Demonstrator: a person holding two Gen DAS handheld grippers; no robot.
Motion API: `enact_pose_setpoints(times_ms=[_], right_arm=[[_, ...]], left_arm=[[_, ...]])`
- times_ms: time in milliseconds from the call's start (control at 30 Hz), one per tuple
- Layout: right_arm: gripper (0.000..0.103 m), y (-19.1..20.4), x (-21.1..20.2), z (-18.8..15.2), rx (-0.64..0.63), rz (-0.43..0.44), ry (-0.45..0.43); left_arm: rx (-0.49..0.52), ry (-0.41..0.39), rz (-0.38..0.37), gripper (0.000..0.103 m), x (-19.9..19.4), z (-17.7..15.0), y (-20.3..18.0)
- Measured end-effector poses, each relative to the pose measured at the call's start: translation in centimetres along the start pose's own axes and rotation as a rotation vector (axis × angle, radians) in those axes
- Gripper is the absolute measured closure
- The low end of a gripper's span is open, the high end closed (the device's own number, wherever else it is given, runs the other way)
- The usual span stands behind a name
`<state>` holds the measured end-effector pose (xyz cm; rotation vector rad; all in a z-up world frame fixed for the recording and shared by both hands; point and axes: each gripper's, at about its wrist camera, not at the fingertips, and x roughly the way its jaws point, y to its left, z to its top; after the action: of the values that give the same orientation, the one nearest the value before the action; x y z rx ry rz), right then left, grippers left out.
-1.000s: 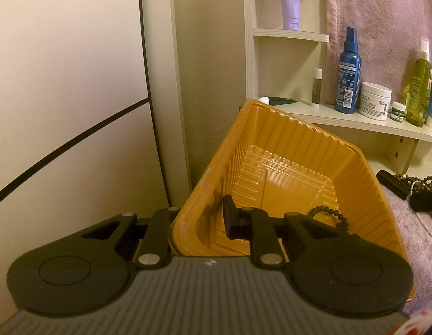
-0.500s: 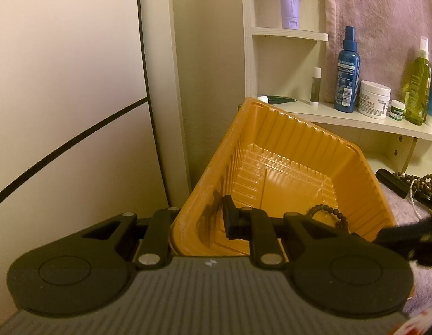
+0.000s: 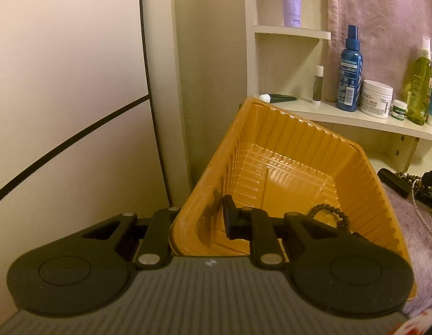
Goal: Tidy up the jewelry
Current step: 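Grasp the black cylindrical item beside the pile with the right gripper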
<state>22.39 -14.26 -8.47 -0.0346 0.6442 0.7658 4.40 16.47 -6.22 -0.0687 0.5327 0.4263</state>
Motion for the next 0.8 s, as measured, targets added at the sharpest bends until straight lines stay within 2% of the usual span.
enact_pose_setpoints(times_ms=[200,600,633,700,800], right_arm=[[0.068,-1.7,2.3,0.4,-0.072,-0.005,0.052],[0.069,-1.9,7.3,1.2,-0.160,-0.013,0.139],[0.069,-1.8,7.4,1.1,-0.168,-0.012,0.137],[0.080,-1.7,8.0,1.1,-0.171,-0.029,0.157],[0.080,-1.6,8.1,1.1,-0.166,-0.038,0.150]], left_arm=[[-0.006,0.009,0.000,0.084,0.2,0.0,0.1],[0.003,0.013,0.004,0.084,0.3,0.1,0.0],[0.004,0.013,0.004,0.084,0.3,0.1,0.0],[0.005,0.013,0.005,0.084,0.3,0.1,0.0],[0.005,0.012,0.005,0.084,0.3,0.1,0.0]])
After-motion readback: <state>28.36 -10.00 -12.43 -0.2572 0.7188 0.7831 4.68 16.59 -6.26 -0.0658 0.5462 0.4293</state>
